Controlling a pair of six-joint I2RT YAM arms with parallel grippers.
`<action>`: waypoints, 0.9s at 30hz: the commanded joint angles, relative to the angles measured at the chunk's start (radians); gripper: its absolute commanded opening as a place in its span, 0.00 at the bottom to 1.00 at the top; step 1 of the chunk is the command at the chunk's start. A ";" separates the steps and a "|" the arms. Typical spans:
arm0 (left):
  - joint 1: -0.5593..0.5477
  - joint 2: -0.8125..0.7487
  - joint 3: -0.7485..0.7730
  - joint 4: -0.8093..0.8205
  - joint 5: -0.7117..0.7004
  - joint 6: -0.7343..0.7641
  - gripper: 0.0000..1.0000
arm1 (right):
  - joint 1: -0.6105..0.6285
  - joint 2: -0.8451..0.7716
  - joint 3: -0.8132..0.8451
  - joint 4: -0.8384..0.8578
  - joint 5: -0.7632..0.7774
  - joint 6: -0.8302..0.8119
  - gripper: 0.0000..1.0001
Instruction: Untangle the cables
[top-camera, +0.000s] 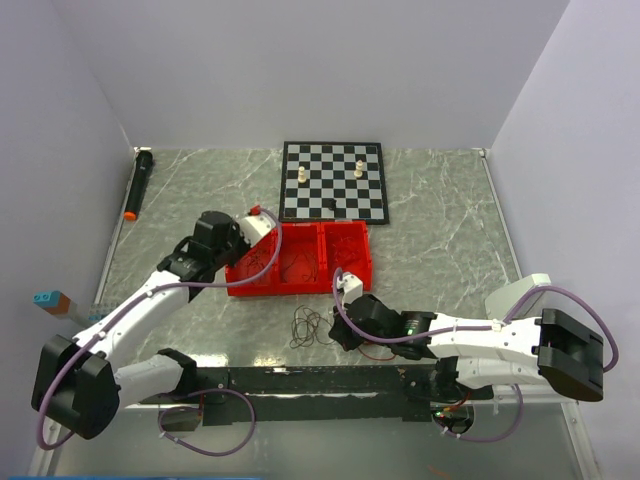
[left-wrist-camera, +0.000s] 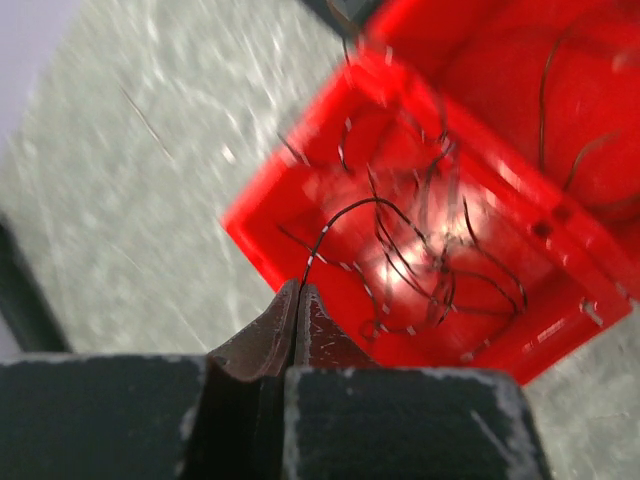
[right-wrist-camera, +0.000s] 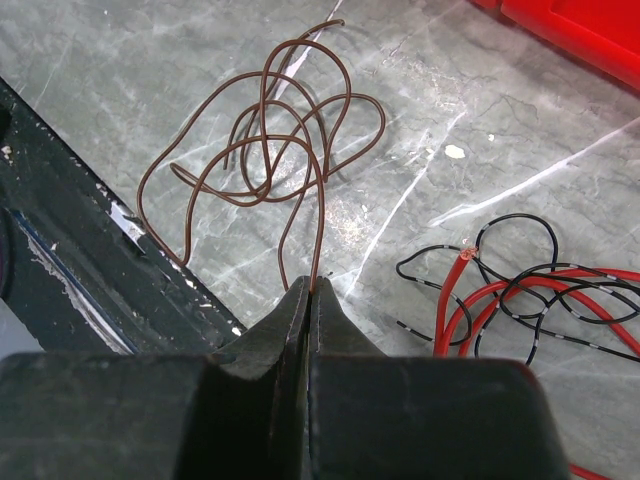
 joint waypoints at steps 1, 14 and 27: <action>0.004 0.011 -0.053 0.045 -0.076 -0.076 0.01 | 0.008 -0.019 -0.003 0.019 0.026 0.013 0.00; 0.036 -0.102 -0.127 0.013 -0.084 -0.165 0.01 | 0.008 0.001 0.013 0.018 0.017 0.005 0.00; 0.022 0.170 0.055 0.157 0.000 -0.164 0.01 | 0.008 0.022 0.025 0.021 0.014 0.005 0.00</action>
